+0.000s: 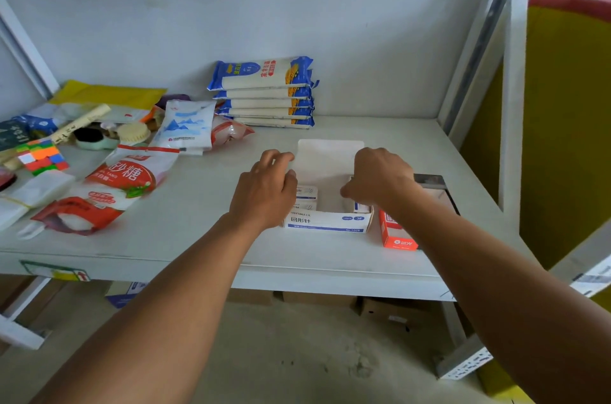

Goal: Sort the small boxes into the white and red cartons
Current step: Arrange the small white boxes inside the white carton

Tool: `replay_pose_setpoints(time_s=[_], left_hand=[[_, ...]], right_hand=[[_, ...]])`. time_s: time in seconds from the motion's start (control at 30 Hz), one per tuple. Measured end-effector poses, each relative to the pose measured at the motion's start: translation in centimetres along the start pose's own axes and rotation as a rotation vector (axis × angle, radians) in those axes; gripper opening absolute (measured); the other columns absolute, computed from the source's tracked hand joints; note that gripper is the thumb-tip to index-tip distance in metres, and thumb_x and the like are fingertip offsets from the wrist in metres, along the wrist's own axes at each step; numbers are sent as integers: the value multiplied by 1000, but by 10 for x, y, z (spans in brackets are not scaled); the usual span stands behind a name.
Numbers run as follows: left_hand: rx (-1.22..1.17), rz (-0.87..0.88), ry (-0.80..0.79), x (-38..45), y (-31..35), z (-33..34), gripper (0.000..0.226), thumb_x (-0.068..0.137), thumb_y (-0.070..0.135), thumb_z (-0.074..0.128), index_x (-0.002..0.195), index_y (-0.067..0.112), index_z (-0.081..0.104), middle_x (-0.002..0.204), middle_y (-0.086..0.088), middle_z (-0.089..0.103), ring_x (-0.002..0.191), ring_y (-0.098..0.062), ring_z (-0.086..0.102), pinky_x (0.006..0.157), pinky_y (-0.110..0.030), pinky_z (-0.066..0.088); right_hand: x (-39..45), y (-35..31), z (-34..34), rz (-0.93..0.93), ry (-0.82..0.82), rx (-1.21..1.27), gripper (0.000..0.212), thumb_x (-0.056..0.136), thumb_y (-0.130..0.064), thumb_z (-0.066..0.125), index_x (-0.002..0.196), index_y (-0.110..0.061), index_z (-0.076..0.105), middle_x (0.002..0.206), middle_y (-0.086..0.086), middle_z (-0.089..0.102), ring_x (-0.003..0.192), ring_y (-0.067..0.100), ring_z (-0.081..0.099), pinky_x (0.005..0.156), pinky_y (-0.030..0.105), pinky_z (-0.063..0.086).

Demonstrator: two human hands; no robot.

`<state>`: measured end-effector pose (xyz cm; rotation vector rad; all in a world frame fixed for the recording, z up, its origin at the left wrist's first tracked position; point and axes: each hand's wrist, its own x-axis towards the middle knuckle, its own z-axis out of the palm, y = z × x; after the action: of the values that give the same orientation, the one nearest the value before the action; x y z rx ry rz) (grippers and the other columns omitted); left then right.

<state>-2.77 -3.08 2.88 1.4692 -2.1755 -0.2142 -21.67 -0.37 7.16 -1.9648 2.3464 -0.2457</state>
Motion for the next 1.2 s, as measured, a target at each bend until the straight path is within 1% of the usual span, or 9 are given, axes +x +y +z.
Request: replay_pose_setpoints(time_s=[0.17, 0.27, 0.5, 0.63, 0.7, 0.8, 0.97, 1.1, 1.2], left_hand=[[-3, -14, 1, 0, -4, 1, 37, 100, 32, 34, 133, 20, 45, 142, -3, 43, 117, -29, 54, 98, -44, 41], [-22, -31, -7, 0, -4, 3, 37, 100, 33, 33, 132, 21, 46, 141, -3, 43, 117, -28, 54, 97, -44, 42], [-43, -35, -7, -1, -4, 4, 36, 100, 33, 33, 130, 20, 48, 138, -3, 45, 114, -29, 56, 96, -43, 42], [-41, -26, -14, -1, -5, 3, 36, 100, 33, 34, 130, 20, 49, 138, -2, 45, 113, -28, 56, 96, -43, 42], [-38, -27, -13, 0, -7, 3, 36, 100, 33, 34, 129, 20, 50, 137, -2, 45, 112, -28, 56, 95, -42, 42], [-50, -46, -9, 0, -7, 4, 35, 100, 33, 34, 127, 20, 51, 136, -2, 46, 112, -28, 57, 95, -43, 43], [-69, -44, -4, -1, -5, 5, 34, 99, 33, 35, 125, 19, 52, 133, -3, 47, 111, -29, 57, 91, -42, 46], [-21, -37, -12, -1, -8, 6, 34, 99, 33, 37, 125, 19, 52, 133, -2, 47, 110, -28, 58, 92, -42, 44], [-14, -29, -21, -1, -8, 7, 33, 99, 32, 36, 124, 19, 53, 133, -2, 47, 110, -29, 57, 94, -44, 44]], right_hand=[[15, 13, -2, 66, -41, 276, 30, 71, -35, 76, 81, -9, 65, 74, 5, 67, 66, 21, 63, 61, 32, 53], [15, 9, -2, -6, -19, 171, 26, 72, -34, 73, 81, -10, 67, 76, 5, 67, 70, 22, 64, 65, 35, 58], [9, -6, 12, -7, -120, 4, 33, 71, -44, 71, 79, -21, 50, 78, -1, 56, 81, 25, 59, 67, 32, 47], [10, -2, 11, -14, -37, 133, 29, 68, -34, 67, 91, -16, 68, 87, 3, 63, 92, 28, 56, 71, 32, 46], [10, 3, 1, -79, -17, 252, 26, 75, -19, 69, 100, -22, 74, 96, 1, 64, 93, 23, 54, 73, 30, 49], [6, 9, -6, -243, -41, 370, 36, 81, 0, 68, 106, -25, 74, 99, -4, 62, 84, 13, 57, 60, 17, 48], [2, 7, 8, -450, -6, 339, 37, 85, 1, 65, 111, -23, 74, 109, 1, 71, 98, 18, 64, 83, 30, 55], [4, 2, 4, -340, -104, 181, 45, 88, 3, 48, 117, -23, 72, 119, 2, 68, 101, 22, 63, 87, 31, 53], [6, -9, 1, -256, -261, 77, 34, 93, -13, 43, 113, -12, 70, 113, 8, 67, 101, 29, 61, 86, 38, 51]])
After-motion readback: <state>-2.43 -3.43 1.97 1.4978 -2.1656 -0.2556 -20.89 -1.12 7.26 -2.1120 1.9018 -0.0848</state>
